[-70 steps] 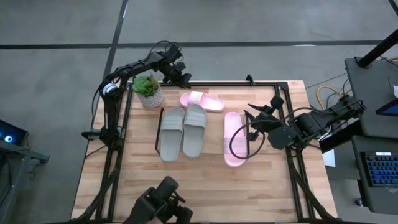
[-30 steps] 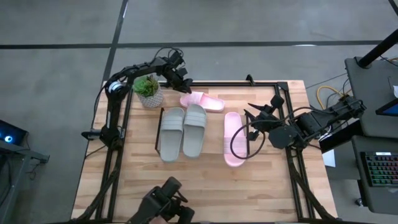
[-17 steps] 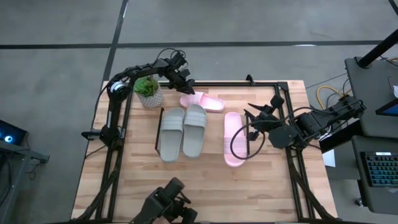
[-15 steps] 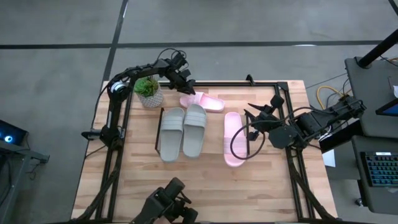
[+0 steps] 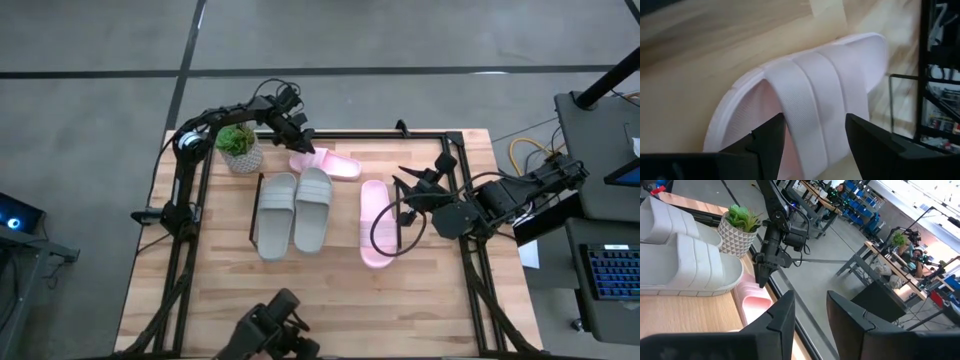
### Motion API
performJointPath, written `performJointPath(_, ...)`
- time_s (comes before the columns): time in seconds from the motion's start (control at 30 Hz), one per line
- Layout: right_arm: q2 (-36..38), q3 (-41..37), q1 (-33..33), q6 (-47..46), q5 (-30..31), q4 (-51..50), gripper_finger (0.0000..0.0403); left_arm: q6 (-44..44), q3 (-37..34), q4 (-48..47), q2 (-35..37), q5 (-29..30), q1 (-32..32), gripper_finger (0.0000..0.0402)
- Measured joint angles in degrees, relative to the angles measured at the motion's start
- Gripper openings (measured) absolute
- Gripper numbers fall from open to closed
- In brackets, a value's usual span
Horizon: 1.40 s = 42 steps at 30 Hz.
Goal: Pick and place slides into the shelf
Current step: Put the pink slide on the shelf
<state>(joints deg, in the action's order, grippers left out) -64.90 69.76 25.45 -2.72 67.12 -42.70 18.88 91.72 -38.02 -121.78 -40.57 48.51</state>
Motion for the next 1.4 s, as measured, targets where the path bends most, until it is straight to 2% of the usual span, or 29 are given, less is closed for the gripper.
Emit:
performJointPath(0.87, 0.02, 0.02, 0.01, 0.39, 0.01, -0.02, 0.0095, 0.07, -1.70, 1.83, -0.87, -0.18, -1.28, 0.0187)
performJointPath(1.03, 0.02, 0.02, 0.00, 0.39, 0.03, 0.00, 0.0095, -0.15, -2.12, 2.29, -0.87, -0.23, -1.29, 0.0135)
performJointPath(1.23, 0.02, 0.02, 0.01, 0.39, 0.03, -0.01, 0.0088, -0.20, -2.12, 4.76, -0.87, -0.09, -1.26, 0.0024)
performJointPath(1.4, 0.02, 0.02, 0.01, 0.39, 0.02, -0.02, 0.0086, -1.21, -2.12, 5.83, -0.87, -0.47, -1.27, 0.0004)
